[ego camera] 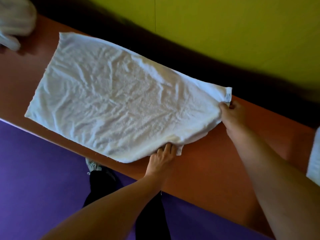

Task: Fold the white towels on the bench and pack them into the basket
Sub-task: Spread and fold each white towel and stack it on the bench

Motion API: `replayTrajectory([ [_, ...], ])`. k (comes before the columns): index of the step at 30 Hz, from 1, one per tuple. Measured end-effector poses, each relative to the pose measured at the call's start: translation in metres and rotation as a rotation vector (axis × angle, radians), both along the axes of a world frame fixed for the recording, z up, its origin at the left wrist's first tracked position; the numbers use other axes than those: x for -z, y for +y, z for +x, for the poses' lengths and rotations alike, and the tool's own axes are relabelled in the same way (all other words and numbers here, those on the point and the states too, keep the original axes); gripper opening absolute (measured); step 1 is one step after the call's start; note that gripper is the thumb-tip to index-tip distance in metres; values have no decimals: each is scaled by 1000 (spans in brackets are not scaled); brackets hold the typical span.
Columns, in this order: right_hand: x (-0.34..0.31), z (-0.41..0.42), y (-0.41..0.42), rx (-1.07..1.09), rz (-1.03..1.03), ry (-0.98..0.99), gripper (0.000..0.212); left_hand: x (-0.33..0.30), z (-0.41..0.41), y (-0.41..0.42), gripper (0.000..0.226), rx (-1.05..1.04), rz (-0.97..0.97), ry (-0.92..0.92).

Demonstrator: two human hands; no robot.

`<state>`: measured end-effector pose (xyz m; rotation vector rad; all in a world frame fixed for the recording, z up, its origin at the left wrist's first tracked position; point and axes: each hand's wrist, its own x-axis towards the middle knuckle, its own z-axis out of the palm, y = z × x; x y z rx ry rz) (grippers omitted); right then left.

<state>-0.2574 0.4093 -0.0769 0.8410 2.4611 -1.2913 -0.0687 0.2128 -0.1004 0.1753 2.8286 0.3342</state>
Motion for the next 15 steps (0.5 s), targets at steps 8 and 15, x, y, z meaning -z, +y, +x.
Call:
replayTrajectory([
  [8, -8, 2, -5, 15, -7, 2, 18, 0, 19, -3, 56, 4, 42, -4],
  [15, -10, 14, -6, 35, -7, 32, 12, 12, 2, -20, 23, 161, 13, 121],
])
